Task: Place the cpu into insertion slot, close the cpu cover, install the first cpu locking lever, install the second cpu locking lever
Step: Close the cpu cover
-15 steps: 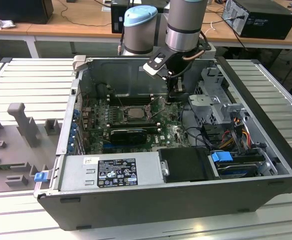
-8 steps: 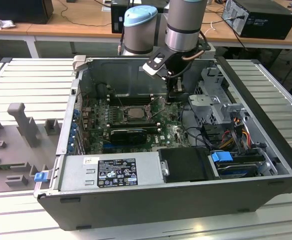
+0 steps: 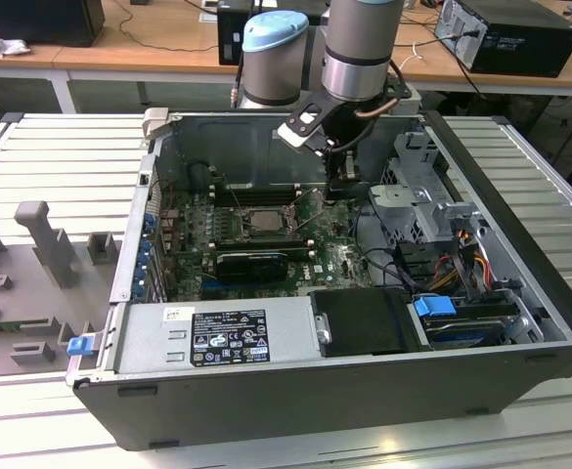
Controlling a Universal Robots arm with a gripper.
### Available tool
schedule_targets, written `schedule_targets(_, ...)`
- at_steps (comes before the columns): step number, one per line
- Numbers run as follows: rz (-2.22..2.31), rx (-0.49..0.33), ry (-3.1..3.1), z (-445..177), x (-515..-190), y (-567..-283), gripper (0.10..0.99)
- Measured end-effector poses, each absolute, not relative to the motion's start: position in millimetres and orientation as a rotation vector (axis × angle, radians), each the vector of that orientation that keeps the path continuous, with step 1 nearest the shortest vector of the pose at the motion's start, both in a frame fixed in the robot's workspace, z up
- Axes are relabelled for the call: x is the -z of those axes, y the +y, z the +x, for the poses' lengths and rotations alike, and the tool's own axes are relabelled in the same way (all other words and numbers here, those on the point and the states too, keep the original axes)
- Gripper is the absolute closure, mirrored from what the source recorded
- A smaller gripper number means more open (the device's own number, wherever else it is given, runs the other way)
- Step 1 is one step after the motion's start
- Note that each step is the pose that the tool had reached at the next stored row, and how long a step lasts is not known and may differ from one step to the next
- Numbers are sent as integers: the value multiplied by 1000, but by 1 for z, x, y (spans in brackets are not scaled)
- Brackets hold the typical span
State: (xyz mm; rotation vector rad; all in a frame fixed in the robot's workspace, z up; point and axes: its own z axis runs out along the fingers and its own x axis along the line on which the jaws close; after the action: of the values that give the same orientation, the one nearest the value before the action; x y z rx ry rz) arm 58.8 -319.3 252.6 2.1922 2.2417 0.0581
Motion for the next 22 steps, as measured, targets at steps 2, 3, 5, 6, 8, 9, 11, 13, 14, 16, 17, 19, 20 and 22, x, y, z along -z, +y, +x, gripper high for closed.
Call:
schedule_targets(2, 2192, -58, 2242, 58, -253, -319, 980)
schedule_targets(3, 2192, -58, 2242, 58, -253, -319, 980)
schedule_targets(5, 2192, -58, 2242, 58, -253, -319, 980)
schedule_targets(6, 2192, -58, 2242, 58, -253, -319, 980)
schedule_targets(8, 2192, -58, 2242, 57, -253, -319, 980)
schedule_targets(9, 2192, -58, 2242, 57, -253, -319, 980)
schedule_targets(11, 2192, -58, 2242, 56, -252, -319, 980)
schedule_targets(13, 2192, -58, 2242, 55, -252, -319, 980)
schedule_targets(14, 2192, -58, 2242, 54, -252, -319, 980)
schedule_targets(16, 2192, -58, 2242, 53, -252, -319, 980)
schedule_targets(17, 2192, -58, 2242, 52, -252, -319, 980)
schedule_targets(19, 2192, -58, 2242, 50, -252, -319, 980)
schedule_targets(20, 2192, -58, 2242, 49, -252, -319, 980)
schedule_targets(22, 2192, -58, 2242, 47, -252, -319, 980)
